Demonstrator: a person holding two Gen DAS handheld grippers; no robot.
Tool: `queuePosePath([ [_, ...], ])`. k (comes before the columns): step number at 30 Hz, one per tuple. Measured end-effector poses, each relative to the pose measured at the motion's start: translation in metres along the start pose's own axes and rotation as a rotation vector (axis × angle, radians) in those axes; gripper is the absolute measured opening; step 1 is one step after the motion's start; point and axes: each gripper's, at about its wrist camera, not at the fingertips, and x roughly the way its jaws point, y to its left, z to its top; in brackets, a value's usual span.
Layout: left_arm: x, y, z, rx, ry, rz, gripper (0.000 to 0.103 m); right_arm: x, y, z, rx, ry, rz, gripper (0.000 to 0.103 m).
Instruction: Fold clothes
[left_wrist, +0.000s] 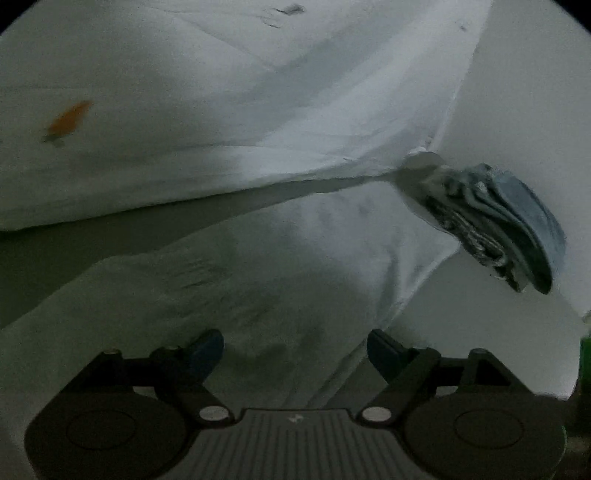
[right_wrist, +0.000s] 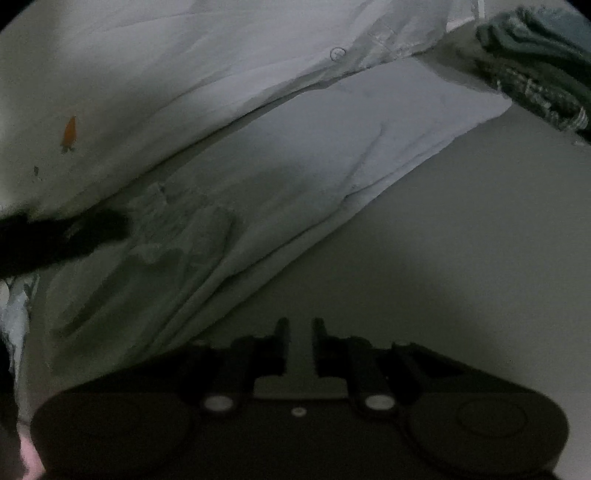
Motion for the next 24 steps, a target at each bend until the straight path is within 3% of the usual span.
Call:
queuePosePath([
  [3,-0.019,0.050,-0.017,-0.157,0.025,0.144,0.089,0.013,0.007,0.009,0.000,0.022,0.050,0.019],
  [6,-0.028,0.096,-0.040,-0.321,0.081,0.253,0.089,0.028,0.023,0.022,-0.018,0.013,0.110,0.032],
  [7,-0.025,0.097,-0.041,-0.325,0.096,0.253,0.089,0.033,0.027,0.027,-0.010,0.003,0.128,0.039],
  [12,-0.009,0.103,-0.051,-0.342,0.172,0.254,0.089,0.059,0.052,0.054,-0.010,-0.022,0.197,0.046],
  [18,0.011,0.109,-0.062,-0.362,0.264,0.254,0.092,0.084,0.090,0.061,-0.144,-0.028,0.125,0.055],
  [20,0.013,0.113,-0.063,-0.369,0.272,0.246,0.094,0.085,0.100,0.056,-0.210,-0.035,0.096,0.043],
  [22,0.014,0.119,-0.063,-0.376,0.268,0.235,0.095,0.083,0.107,0.050,-0.301,-0.059,0.053,0.014],
  [24,0.014,0.122,-0.068,-0.377,0.266,0.224,0.095,0.068,0.109,0.045,-0.322,-0.112,0.030,0.012],
])
